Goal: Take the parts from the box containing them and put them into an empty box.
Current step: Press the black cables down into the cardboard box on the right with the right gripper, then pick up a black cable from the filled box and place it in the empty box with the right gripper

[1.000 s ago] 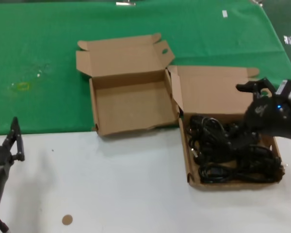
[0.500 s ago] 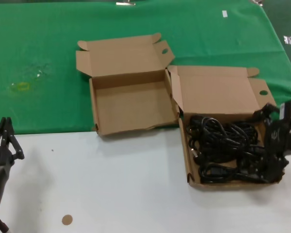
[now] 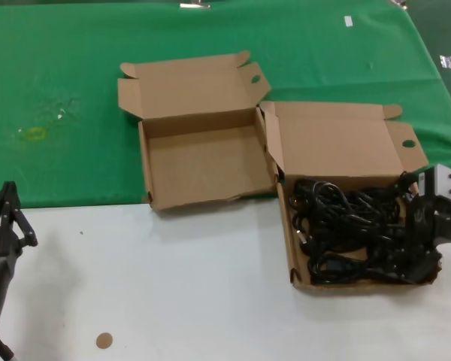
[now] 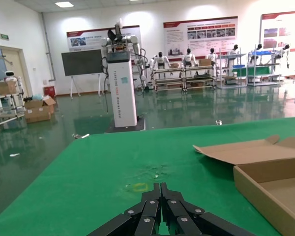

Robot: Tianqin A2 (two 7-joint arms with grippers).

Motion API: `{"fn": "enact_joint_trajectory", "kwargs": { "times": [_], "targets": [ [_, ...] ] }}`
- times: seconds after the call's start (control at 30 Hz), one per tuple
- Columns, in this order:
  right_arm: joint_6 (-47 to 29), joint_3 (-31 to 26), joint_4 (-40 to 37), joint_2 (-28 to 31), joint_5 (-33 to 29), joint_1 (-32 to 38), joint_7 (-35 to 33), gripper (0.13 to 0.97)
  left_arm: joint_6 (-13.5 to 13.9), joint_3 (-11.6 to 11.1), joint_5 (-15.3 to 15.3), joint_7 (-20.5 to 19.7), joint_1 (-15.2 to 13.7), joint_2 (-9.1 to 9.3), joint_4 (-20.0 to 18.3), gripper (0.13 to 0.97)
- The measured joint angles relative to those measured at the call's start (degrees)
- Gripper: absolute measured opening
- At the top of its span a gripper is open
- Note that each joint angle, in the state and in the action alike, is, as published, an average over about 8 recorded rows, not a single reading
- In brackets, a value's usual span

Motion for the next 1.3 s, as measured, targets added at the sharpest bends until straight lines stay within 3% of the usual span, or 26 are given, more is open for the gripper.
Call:
{"fn": "enact_joint_trajectory", "kwargs": {
  "times": [0.27, 0.53, 0.67, 0.93, 1.3],
  "targets": [
    [-1.7, 3.3, -2.8, -3.5, -3.8, -0.3, -1.2, 0.863, 0.0, 0.0, 0.0, 0.0, 0.0, 0.0, 0.0, 0.152],
    [-3.2, 5.8, -4.6, -5.6, -6.4, -0.5, -2.5, 0.706, 0.0, 0.0, 0.0, 0.0, 0.0, 0.0, 0.0, 0.152],
    [-3.8, 6.8, -5.2, -6.1, -7.2, -0.8, -3.1, 0.706, 0.0, 0.0, 0.0, 0.0, 0.0, 0.0, 0.0, 0.152],
    [-5.0, 8.6, -6.0, -6.9, -8.2, -1.1, -4.3, 0.484, 0.0, 0.0, 0.0, 0.0, 0.0, 0.0, 0.0, 0.152],
    [-6.7, 10.1, -5.7, -7.6, -9.6, -0.2, -4.3, 0.289, 0.0, 0.0, 0.0, 0.0, 0.0, 0.0, 0.0, 0.152]
  ]
}}
